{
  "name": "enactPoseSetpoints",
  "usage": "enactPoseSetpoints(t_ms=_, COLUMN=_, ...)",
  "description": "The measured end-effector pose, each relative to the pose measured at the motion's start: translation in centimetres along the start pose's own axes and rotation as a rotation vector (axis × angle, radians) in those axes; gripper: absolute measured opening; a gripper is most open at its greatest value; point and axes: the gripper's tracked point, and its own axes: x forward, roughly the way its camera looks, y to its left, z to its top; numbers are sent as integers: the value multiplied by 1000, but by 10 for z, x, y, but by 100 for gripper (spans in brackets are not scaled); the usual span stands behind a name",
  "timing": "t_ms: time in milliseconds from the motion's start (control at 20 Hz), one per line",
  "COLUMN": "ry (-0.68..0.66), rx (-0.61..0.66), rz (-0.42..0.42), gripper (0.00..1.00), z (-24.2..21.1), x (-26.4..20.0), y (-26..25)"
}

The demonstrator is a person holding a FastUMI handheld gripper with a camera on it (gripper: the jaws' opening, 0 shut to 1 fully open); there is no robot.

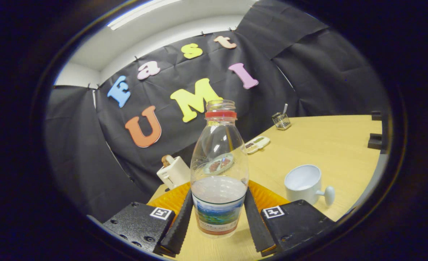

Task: Take the bottle from table, then pour the juice into the cup, finally place the bottle on the coaster

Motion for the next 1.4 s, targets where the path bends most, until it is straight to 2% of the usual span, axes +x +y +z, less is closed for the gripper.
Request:
enactPoseSetpoints(t_ms=200, ry=24, rx=121, rz=33, gripper=77, z=1, x=3, y=0)
enactPoseSetpoints(t_ms=350, ry=39, rx=267, rz=65, gripper=76, z=3, x=3, y=-1)
enactPoseSetpoints(t_ms=950, ry=101, rx=677, rz=107, gripper=76, z=-14, x=14, y=1)
enactPoseSetpoints(t_ms=1250, ry=92, rx=937, rz=119, gripper=76, z=-15, x=14, y=-2)
enactPoseSetpoints(t_ms=1400, ry=100, rx=966, rz=104, gripper=76, z=-19, x=17, y=-9)
